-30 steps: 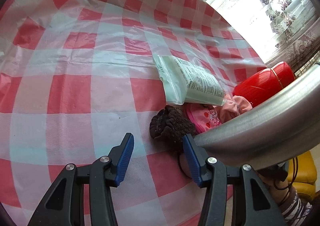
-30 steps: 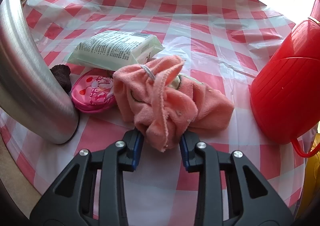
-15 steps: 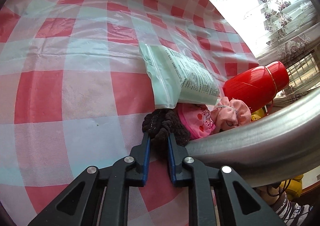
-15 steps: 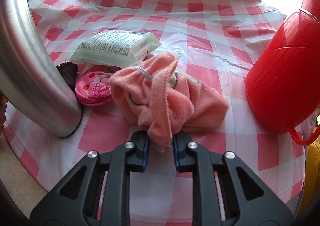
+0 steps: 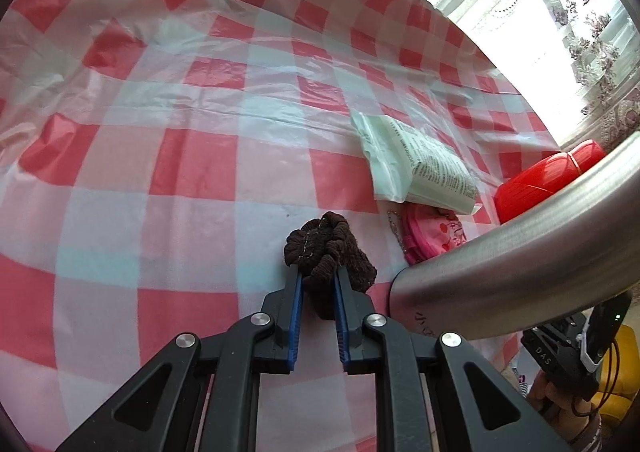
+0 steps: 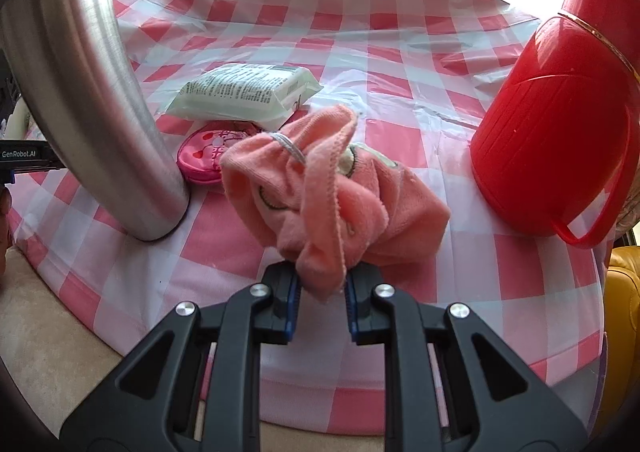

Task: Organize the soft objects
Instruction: 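Grasp pink towel with right tool while left tool grasps brown knit item, then drop pink towel in white box with right tool while left drops brown knit item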

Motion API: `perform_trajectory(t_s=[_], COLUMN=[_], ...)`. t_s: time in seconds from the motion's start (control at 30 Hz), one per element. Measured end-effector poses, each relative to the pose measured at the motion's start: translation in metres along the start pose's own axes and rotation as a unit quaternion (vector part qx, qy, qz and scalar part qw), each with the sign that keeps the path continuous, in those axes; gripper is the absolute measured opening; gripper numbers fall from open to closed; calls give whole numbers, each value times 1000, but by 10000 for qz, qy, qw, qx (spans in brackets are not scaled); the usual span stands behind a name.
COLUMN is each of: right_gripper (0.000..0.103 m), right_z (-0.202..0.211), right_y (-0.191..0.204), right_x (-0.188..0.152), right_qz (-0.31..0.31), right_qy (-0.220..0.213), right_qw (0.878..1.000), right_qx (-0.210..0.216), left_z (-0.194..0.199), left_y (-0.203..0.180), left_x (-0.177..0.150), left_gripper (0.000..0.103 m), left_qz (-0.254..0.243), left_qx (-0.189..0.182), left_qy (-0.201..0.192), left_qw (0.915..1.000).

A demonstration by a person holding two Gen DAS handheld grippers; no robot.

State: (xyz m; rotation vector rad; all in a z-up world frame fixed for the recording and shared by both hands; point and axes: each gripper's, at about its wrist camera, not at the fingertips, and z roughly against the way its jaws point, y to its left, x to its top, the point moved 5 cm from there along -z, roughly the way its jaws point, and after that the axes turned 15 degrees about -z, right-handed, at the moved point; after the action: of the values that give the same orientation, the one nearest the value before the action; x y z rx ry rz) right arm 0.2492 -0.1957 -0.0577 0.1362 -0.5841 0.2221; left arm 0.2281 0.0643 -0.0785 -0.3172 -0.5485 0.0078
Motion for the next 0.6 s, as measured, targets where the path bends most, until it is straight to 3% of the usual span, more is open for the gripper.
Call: perform_trajectory(t_s=[0.13, 0.27, 0.6], right_gripper=[22, 22, 22], right_z=[9, 18, 45], right_y=[-2, -5, -13], right_x=[-6, -11, -23], right_qz=[-23, -52, -17], right_qy=[-31, -59, -211], right_qw=[10000, 10000, 9997], right_qx=[-15, -14, -116], left_z=[17, 32, 66], left_y=[-5, -21, -58], left_x=[-13, -20, -40], left_gripper=[15, 15, 15], left_qz=[-67, -213, -524], left_qx=[639, 1043, 1456], left_qy=[-28, -113, -352], left_qw=[9979, 9943, 9873])
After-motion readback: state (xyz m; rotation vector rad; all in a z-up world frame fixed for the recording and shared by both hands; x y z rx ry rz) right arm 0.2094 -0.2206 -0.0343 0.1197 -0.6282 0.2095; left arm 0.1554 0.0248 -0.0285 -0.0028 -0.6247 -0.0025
